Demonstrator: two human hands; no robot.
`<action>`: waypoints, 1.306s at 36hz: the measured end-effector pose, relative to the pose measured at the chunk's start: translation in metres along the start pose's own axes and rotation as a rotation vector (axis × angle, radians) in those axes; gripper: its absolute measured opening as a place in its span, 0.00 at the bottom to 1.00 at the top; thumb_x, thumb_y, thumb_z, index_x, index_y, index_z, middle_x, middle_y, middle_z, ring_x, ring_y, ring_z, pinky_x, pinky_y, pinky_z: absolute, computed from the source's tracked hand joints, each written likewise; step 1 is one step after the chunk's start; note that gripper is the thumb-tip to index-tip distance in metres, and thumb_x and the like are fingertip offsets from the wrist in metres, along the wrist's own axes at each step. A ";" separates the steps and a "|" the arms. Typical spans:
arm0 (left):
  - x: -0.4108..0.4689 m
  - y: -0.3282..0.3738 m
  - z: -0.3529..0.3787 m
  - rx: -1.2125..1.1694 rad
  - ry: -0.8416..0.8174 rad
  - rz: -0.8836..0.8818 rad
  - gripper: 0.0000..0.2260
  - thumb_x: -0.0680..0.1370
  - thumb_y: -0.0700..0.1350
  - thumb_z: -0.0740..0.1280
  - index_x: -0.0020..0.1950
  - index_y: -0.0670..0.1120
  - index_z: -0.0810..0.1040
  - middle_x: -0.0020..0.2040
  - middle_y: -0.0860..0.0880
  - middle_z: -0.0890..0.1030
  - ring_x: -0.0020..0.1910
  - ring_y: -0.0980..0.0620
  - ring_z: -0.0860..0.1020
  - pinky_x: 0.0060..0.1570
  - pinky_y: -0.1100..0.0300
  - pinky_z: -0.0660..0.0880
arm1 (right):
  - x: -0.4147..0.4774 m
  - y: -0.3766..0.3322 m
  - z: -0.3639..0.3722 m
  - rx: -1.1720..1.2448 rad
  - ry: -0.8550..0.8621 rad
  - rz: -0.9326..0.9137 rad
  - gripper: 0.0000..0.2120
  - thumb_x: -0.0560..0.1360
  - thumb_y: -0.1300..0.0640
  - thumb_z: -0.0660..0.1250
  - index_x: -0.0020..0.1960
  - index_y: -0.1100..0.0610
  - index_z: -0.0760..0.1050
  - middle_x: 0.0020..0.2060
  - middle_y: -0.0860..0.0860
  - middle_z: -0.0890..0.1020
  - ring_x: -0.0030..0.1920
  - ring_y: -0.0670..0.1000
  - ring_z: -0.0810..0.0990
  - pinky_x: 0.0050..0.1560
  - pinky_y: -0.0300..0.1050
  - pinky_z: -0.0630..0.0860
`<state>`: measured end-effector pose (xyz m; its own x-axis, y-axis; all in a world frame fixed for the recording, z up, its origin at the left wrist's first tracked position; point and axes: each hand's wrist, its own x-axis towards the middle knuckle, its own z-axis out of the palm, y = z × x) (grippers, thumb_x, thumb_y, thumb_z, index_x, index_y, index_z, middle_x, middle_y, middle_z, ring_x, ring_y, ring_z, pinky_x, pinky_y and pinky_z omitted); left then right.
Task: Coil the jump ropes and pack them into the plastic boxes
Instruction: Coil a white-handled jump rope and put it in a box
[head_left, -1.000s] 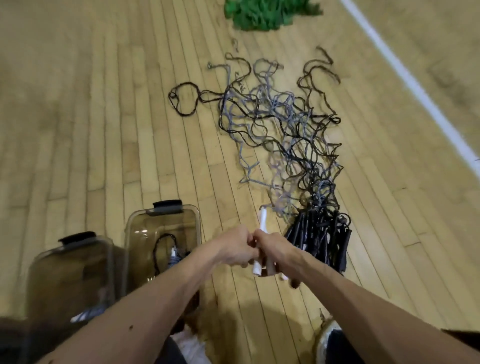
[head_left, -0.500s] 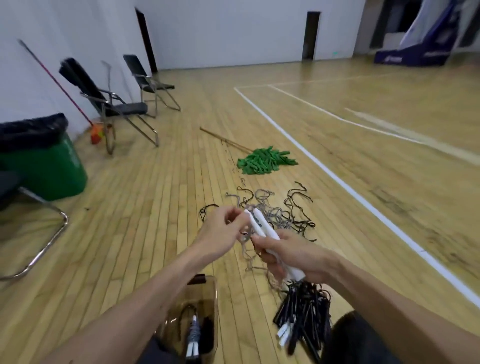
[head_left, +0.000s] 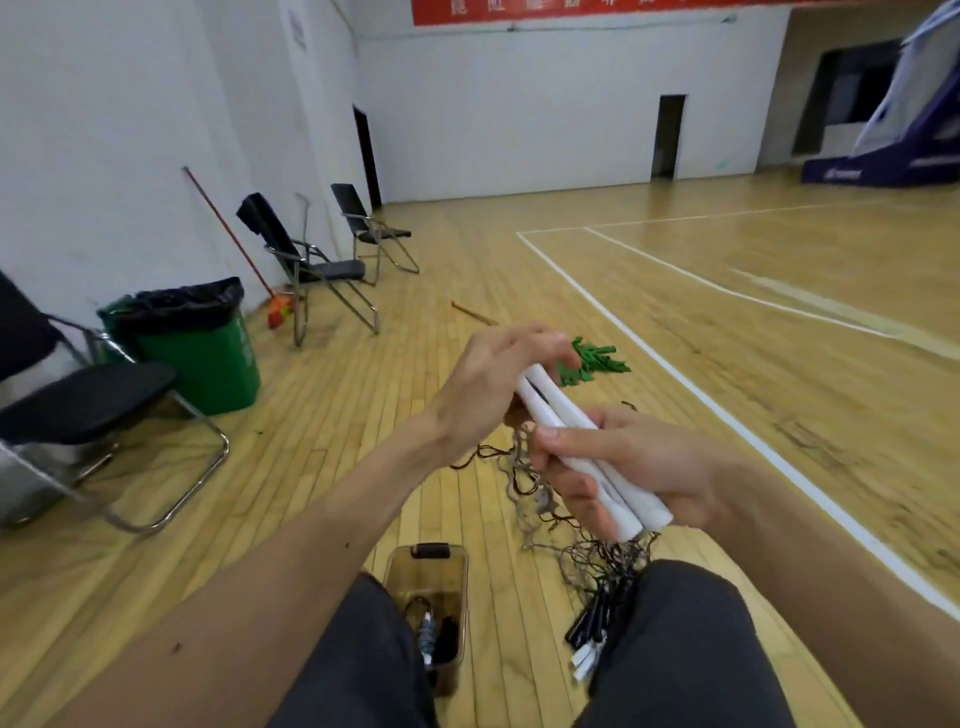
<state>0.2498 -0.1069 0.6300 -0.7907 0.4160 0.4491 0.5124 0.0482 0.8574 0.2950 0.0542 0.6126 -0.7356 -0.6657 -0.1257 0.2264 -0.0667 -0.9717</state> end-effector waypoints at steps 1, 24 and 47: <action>-0.004 -0.004 0.001 0.120 -0.007 0.033 0.14 0.77 0.51 0.64 0.40 0.42 0.80 0.32 0.45 0.74 0.31 0.50 0.72 0.30 0.60 0.67 | -0.002 0.004 0.003 0.012 0.017 0.008 0.12 0.75 0.52 0.69 0.46 0.62 0.74 0.26 0.52 0.72 0.21 0.49 0.74 0.23 0.38 0.72; -0.028 -0.006 -0.036 0.839 0.247 0.169 0.16 0.78 0.65 0.57 0.41 0.54 0.69 0.37 0.58 0.71 0.36 0.58 0.71 0.35 0.60 0.65 | 0.006 0.010 0.036 -0.181 0.167 0.028 0.16 0.80 0.46 0.65 0.41 0.56 0.69 0.29 0.48 0.64 0.24 0.44 0.59 0.22 0.35 0.60; -0.075 0.134 -0.025 -0.377 0.064 0.087 0.27 0.75 0.67 0.52 0.41 0.48 0.79 0.30 0.49 0.72 0.30 0.50 0.68 0.29 0.59 0.65 | -0.066 -0.054 0.120 -0.085 -0.024 -0.208 0.13 0.76 0.46 0.65 0.42 0.55 0.69 0.27 0.46 0.63 0.21 0.42 0.60 0.21 0.33 0.60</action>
<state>0.3693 -0.1545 0.7177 -0.7751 0.3459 0.5287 0.4285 -0.3270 0.8423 0.4078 0.0128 0.6970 -0.7450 -0.6619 0.0830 0.0158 -0.1419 -0.9898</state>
